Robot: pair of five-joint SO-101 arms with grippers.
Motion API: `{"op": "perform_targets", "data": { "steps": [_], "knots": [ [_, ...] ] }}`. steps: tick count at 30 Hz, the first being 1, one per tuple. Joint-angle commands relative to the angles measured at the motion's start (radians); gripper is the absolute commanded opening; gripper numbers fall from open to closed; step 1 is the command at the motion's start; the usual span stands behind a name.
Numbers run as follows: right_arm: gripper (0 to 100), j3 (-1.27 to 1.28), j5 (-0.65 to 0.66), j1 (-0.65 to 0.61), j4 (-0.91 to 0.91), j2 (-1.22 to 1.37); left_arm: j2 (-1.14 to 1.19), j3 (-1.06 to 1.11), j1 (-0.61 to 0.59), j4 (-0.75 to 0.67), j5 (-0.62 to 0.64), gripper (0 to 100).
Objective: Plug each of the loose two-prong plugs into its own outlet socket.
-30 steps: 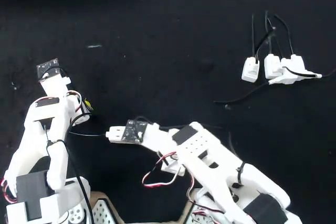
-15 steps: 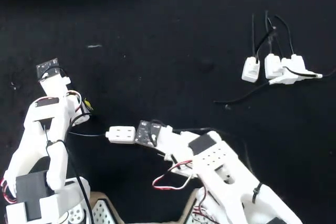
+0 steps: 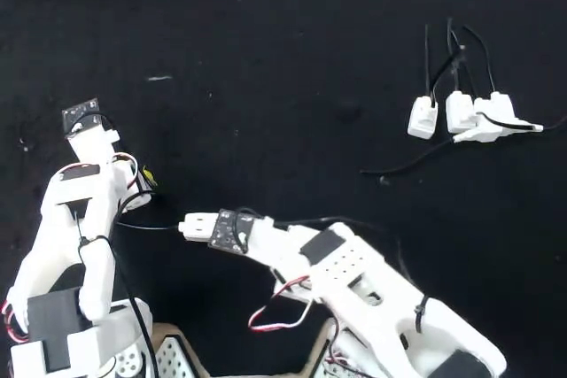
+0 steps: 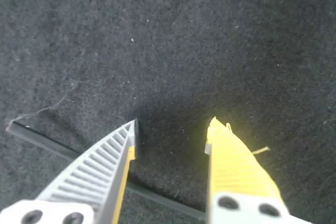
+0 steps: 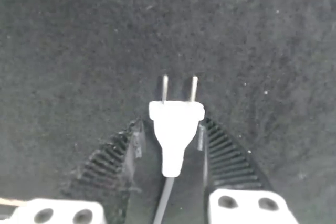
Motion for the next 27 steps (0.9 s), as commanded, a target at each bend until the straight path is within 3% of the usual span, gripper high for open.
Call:
{"op": "perform_targets", "data": {
  "steps": [1, 4, 10, 17, 22, 27],
  "knots": [
    [15.5, -0.016, 0.049, 0.087, 0.021, 0.022, -0.026, -0.004, -0.005, -0.015, 0.008, 22],
    [15.3, -0.016, 0.057, 0.112, 0.017, 0.022, -0.026, -0.004, -0.005, -0.015, 0.008, 22],
    [5.8, -0.031, 0.020, 0.089, -0.026, 0.025, -0.026, -0.004, -0.005, -0.015, 0.008, 22],
    [14.2, -0.030, -0.029, 0.057, -0.026, 0.027, -0.026, -0.004, -0.005, -0.015, 0.008, 22],
    [0.5, -0.036, -0.023, 0.057, -0.028, 0.022, -0.026, -0.004, -0.005, -0.015, 0.008, 22],
    [1.1, -0.166, -0.029, 0.066, 0.029, 0.022, -0.026, -0.004, -0.005, -0.015, 0.008, 22]
  ]
}}
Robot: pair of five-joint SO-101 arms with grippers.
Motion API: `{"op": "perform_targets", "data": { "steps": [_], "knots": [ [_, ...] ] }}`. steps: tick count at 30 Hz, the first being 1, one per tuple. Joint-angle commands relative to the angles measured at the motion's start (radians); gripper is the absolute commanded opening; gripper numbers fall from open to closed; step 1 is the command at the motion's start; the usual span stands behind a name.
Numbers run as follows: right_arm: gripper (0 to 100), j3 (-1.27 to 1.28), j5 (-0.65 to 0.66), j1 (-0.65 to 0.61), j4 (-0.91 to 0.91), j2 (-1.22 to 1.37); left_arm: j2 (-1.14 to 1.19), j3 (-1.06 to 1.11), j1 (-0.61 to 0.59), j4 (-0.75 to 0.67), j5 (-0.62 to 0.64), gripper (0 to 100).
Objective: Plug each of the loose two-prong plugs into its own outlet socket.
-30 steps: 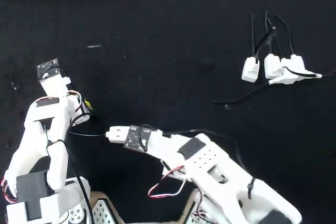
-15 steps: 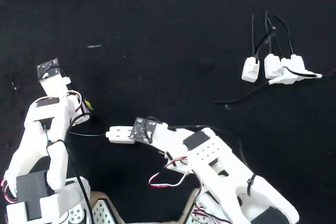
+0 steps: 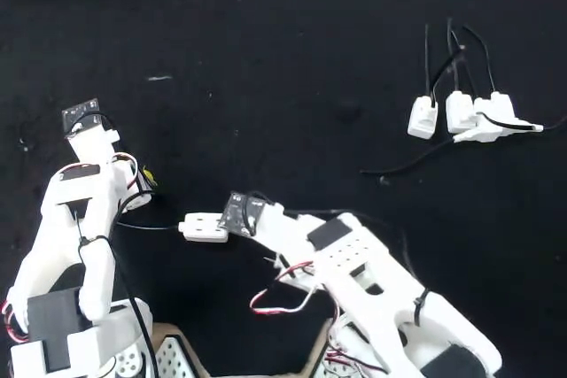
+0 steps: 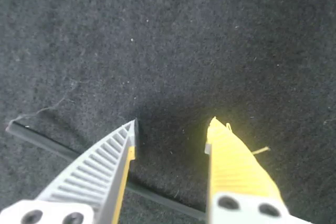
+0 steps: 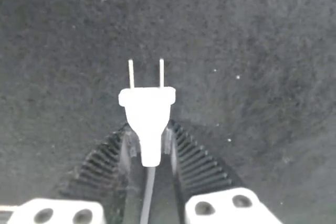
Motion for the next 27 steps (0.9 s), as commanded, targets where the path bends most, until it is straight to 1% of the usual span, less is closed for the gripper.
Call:
{"op": "perform_targets", "data": {
  "steps": [1, 6, 8, 10, 15, 17, 20, 27],
  "knots": [
    [1.0, -0.150, -0.011, -0.005, 0.066, -0.008, -0.026, -0.004, -0.005, -0.015, 0.008, 22],
    [1.1, -0.321, -0.012, -0.005, 0.235, -0.008, -0.031, -0.004, -0.005, -0.015, 0.008, 22],
    [1.1, -0.372, -0.012, -0.005, 0.258, -0.008, -0.034, -0.004, -0.005, -0.015, 0.008, 22],
    [1.1, -0.414, -0.012, -0.012, 0.241, -0.007, -0.034, -0.005, -0.004, -0.015, 0.008, 22],
    [1.1, -0.433, -0.025, -0.124, 0.087, -0.004, -0.035, -0.004, -0.004, -0.012, 0.008, 22],
    [1.1, -0.430, -0.089, -0.153, 0.009, -0.002, -0.035, -0.004, -0.004, -0.009, 0.008, 22],
    [1.1, -0.401, -0.204, -0.152, -0.144, -0.002, -0.035, -0.004, -0.010, -0.009, 0.012, 22],
    [1.1, -0.194, -0.344, -0.152, -0.525, -0.008, -0.037, -0.004, -0.010, -0.008, 0.015, 22]
  ]
}}
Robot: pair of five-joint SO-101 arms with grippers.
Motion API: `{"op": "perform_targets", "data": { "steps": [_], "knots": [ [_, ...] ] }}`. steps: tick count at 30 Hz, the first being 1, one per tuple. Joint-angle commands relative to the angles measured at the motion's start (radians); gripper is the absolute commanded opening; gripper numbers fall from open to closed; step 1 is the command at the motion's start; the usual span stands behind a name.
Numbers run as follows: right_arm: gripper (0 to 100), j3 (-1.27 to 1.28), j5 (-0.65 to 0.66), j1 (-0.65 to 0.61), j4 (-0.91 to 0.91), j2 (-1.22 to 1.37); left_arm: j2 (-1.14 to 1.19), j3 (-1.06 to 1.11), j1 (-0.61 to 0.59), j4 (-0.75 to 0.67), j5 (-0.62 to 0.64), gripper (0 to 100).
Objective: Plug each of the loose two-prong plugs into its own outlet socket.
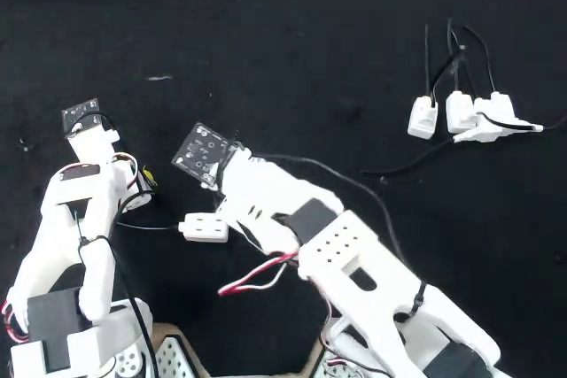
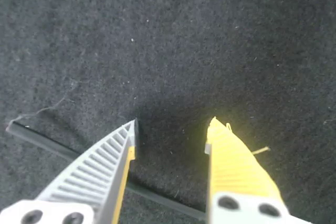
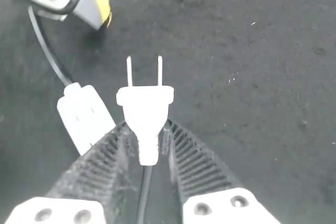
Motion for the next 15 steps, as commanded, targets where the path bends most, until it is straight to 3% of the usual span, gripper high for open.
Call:
{"op": "perform_targets", "data": {
  "steps": [1, 8, 15],
  "knots": [
    [1.1, 0.090, -0.060, -0.018, -0.218, -0.010, -0.037, -0.004, -0.004, -0.006, 0.014, 22],
    [1.1, 0.194, -0.068, -0.021, -0.362, -0.010, -0.074, 0.004, -0.001, -0.005, 0.018, 22],
    [1.1, 0.200, -0.069, -0.064, -0.364, -0.004, -0.393, 0.128, -0.004, 0.041, 0.063, 22]
  ]
}}
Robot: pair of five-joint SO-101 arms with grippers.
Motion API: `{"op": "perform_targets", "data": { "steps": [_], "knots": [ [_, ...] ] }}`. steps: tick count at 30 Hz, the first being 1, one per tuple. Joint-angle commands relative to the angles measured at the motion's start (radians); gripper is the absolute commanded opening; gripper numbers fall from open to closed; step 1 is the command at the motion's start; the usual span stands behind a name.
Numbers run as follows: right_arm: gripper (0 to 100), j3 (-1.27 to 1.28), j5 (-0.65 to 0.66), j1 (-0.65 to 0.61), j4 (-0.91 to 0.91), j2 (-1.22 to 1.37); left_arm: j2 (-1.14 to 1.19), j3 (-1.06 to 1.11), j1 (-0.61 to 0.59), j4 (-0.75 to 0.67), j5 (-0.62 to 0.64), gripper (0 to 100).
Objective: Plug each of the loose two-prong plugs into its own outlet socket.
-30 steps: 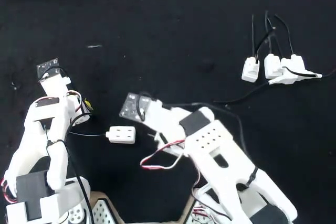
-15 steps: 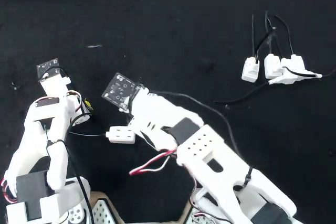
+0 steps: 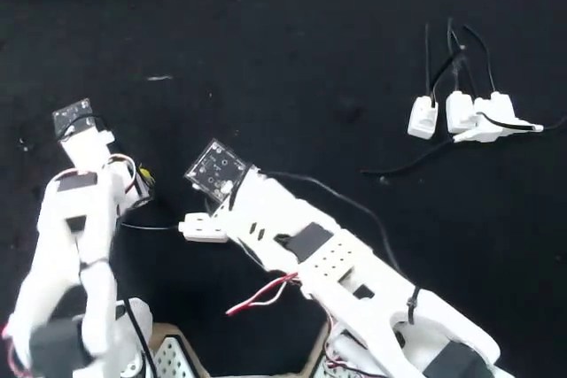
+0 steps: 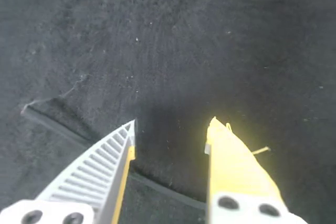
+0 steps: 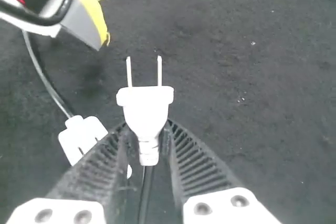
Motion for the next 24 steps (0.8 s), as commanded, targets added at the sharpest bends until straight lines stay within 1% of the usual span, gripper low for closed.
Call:
{"op": "perform_targets", "data": {
  "steps": [1, 5, 9, 13, 18, 21, 24],
  "knots": [
    [1.1, -0.001, -0.011, -0.035, -0.029, -0.004, -0.216, 0.059, -0.001, 0.003, 0.015, 22],
    [1.1, 0.024, -0.011, -0.063, -0.060, -0.002, -0.425, 0.154, 0.036, 0.003, 0.015, 22],
    [1.1, 0.074, -0.015, -0.071, -0.150, -0.002, -0.611, 0.237, 0.062, 0.003, 0.014, 22],
    [1.1, 0.082, -0.121, -0.071, -0.181, -0.002, -0.778, 0.305, 0.062, 0.006, 0.014, 22],
    [1.1, 0.084, -0.146, -0.071, -0.203, 0.005, -0.976, 0.384, 0.064, 0.012, 0.015, 22],
    [1.1, 0.061, -0.144, -0.071, -0.222, 0.076, -1.082, 0.429, 0.065, 0.017, 0.015, 22],
    [1.1, -0.002, -0.144, -0.071, -0.227, 0.188, -1.177, 0.446, 0.122, 0.075, 0.014, 22]
  ]
}}
